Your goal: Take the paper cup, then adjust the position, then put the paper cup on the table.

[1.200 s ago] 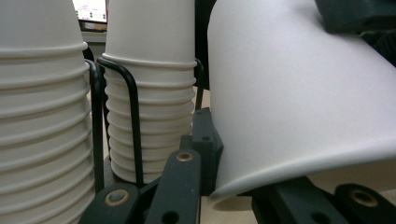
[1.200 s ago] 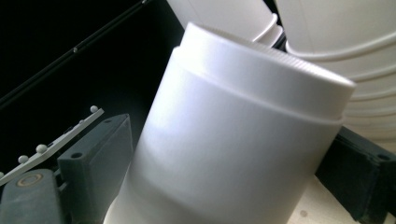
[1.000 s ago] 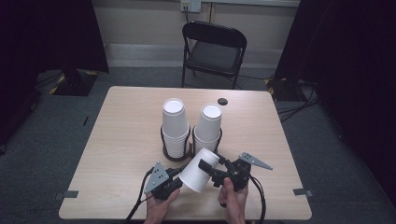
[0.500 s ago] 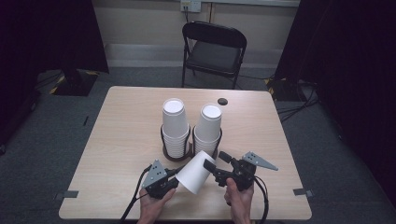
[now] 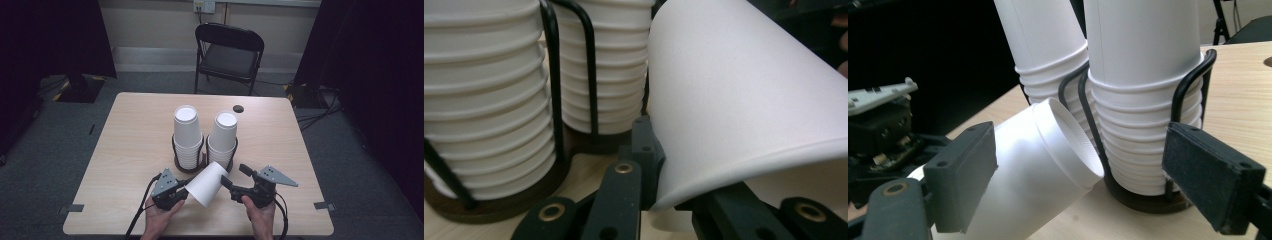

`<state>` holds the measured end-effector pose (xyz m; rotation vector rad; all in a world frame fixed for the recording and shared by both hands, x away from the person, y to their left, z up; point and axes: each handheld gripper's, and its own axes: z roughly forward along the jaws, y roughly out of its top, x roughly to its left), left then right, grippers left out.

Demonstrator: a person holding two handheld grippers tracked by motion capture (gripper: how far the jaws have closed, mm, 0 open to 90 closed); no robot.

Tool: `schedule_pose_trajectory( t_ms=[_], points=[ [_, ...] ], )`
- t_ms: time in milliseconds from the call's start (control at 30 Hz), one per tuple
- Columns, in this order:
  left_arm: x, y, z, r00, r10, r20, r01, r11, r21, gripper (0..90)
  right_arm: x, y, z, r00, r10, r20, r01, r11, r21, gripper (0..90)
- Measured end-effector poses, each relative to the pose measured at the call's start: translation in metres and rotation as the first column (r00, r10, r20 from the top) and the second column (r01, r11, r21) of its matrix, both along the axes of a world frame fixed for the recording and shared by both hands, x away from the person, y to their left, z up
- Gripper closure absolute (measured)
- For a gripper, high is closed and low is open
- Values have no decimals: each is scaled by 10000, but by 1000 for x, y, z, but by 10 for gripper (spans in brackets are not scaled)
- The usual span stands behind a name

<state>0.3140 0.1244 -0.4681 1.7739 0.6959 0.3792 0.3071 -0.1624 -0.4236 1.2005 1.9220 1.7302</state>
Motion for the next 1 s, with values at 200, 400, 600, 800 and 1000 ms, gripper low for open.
schedule_pose_trajectory(
  t_ms=[200, 400, 600, 800, 1000],
  points=[
    [3, 4, 3, 9995, 182, -277, -165, 9981, 602, 851, -3, 2, -3, 10000, 68, 65, -64, 9981, -606, 180],
    [6, 4, 4, 9987, -56, -507, 96, 9968, 794, 851, -6, 3, -5, 9991, 364, 209, -344, 9956, -869, 142],
    [8, 3, 7, 9977, -236, -638, 314, 9917, 1245, 852, -9, 3, -4, 9952, 914, 344, -876, 9912, -993, 133],
    [9, 3, 9, 9964, -445, -726, 561, 9846, 1655, 852, -11, 2, -7, 9927, 1130, 428, -1055, 9831, -1496, 137],
    [12, 1, 13, 9933, -719, -909, 887, 9765, 1965, 853, -15, 1, -7, 9865, 1498, 658, -1347, 9720, -1924, 133]
  ],
)
